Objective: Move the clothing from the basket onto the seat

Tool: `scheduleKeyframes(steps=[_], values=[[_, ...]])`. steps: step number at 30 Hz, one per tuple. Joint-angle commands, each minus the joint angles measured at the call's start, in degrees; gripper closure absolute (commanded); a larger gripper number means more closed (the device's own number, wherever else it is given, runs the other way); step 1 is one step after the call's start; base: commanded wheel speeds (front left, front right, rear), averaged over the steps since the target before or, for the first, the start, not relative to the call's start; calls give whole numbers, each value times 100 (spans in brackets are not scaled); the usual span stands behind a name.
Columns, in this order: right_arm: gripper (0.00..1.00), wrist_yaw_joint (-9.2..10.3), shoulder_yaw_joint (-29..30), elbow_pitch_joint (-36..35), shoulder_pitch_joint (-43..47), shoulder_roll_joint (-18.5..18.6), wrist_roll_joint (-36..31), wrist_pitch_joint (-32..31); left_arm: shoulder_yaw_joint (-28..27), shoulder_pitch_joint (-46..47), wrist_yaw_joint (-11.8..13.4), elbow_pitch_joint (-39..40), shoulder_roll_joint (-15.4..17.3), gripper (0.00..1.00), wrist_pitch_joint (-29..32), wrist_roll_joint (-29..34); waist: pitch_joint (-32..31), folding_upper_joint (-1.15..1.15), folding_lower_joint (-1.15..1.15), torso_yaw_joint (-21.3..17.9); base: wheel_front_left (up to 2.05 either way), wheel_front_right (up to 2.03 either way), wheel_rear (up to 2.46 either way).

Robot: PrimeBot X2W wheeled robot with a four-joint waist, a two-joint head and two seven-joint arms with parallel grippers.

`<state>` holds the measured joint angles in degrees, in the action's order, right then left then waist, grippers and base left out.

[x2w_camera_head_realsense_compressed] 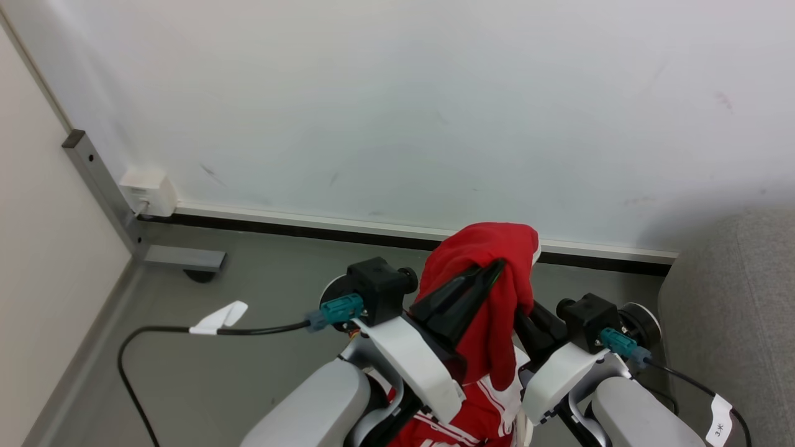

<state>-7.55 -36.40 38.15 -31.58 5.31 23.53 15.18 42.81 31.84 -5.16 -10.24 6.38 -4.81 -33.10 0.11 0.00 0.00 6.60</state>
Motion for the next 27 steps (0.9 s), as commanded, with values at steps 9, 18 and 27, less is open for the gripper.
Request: scheduleKeyframes(steps=[9, 18, 27], values=[[100, 12, 278, -378, 216, 134, 233, -6, -104, -106, 80, -237, 129, 100, -139, -105, 4, 0, 0, -133, 0, 0, 0], [100, 12, 683, -850, 396, 226, 532, -6, -25, -274, 102, -348, 162, 64, -220, -110, 21, 0, 0, -290, 0, 0, 0], [100, 12, 1209, -1349, 512, 351, 991, -6, 44, -356, 139, -199, 185, 0, -236, -145, 35, 0, 0, -549, 0, 0, 0]])
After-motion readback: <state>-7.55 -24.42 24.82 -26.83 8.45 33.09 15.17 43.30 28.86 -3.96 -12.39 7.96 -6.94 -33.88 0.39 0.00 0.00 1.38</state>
